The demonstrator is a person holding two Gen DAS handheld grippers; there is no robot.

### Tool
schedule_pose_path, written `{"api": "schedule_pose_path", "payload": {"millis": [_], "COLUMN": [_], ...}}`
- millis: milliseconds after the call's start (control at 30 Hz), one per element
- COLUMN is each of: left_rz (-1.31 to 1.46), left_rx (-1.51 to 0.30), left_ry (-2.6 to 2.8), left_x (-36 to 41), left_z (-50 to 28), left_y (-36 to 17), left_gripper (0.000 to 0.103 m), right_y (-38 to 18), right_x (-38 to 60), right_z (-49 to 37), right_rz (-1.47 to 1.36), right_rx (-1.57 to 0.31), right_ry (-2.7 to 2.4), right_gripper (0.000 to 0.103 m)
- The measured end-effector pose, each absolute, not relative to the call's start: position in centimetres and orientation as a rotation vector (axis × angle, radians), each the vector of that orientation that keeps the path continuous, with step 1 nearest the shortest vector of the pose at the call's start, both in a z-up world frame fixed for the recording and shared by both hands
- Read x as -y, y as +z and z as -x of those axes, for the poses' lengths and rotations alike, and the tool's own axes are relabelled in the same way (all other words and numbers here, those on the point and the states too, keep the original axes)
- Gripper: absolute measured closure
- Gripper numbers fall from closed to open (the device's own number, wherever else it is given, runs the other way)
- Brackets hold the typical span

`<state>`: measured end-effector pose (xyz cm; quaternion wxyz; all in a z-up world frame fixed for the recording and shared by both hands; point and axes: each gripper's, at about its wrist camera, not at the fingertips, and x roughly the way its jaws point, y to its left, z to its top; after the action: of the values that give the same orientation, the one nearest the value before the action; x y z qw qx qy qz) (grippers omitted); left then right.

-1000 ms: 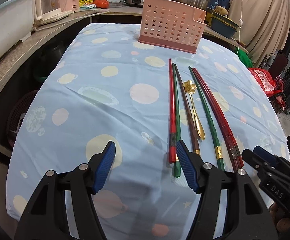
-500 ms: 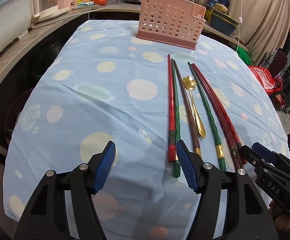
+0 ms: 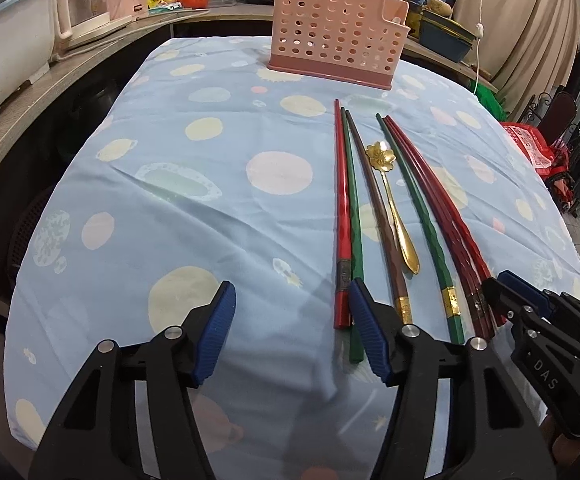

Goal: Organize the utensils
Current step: 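Close the left tool on a red chopstick while the right tool grasps another red chopstick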

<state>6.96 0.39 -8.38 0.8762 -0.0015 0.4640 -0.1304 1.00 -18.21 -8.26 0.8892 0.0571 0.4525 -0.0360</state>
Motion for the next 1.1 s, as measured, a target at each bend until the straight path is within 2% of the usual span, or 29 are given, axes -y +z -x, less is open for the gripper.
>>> {"api": "schedule_pose_path", "payload": {"millis": [400, 467, 533, 567, 633, 667, 867, 1100], "left_rz": [-0.061, -0.061, -0.060, -0.053, -0.045, -0.037, -0.005, 0.040], "left_rx": [-0.940, -0.935, -0.930, -0.932, -0.935, -0.941, -0.960, -0.969], "left_ry": [-0.245, -0.245, -0.247, -0.251, -0.264, -0.279, -0.316, -0.325], "left_x": [0.9, 1.0, 1.0, 0.9, 0.8, 0.7, 0.4, -1.0], "left_z": [-8.1, -8.3, -8.4, -8.5, -8.4, -8.4, -7.9, -6.4], "left_y": [-8.8, -8.8, -8.7, -8.7, -8.7, -8.6, -8.5, -7.4], "left_gripper": [0.049, 0.053, 0.068, 0.071, 0.086, 0.090, 0.096, 0.096], "right_y": [-8.3, -8.3, -8.3, -8.3, -8.3, -8.3, -8.2, -7.3], "right_x": [18.1, 17.9, 18.0, 18.0, 18.2, 18.3, 18.6, 19.3], "right_z": [-1.1, -1.2, -1.2, -1.3, -1.3, -1.3, -1.0, 0.3], "right_rz": [-0.118, -0.111, -0.111, -0.112, -0.116, -0.120, -0.146, -0.210], "right_rx": [-0.944, -0.943, -0.942, -0.942, -0.944, -0.945, -0.954, -0.949], "right_ry": [-0.075, -0.074, -0.072, -0.071, -0.068, -0.065, -0.052, -0.032], "right_gripper": [0.085, 0.085, 0.085, 0.086, 0.090, 0.092, 0.096, 0.096]}}
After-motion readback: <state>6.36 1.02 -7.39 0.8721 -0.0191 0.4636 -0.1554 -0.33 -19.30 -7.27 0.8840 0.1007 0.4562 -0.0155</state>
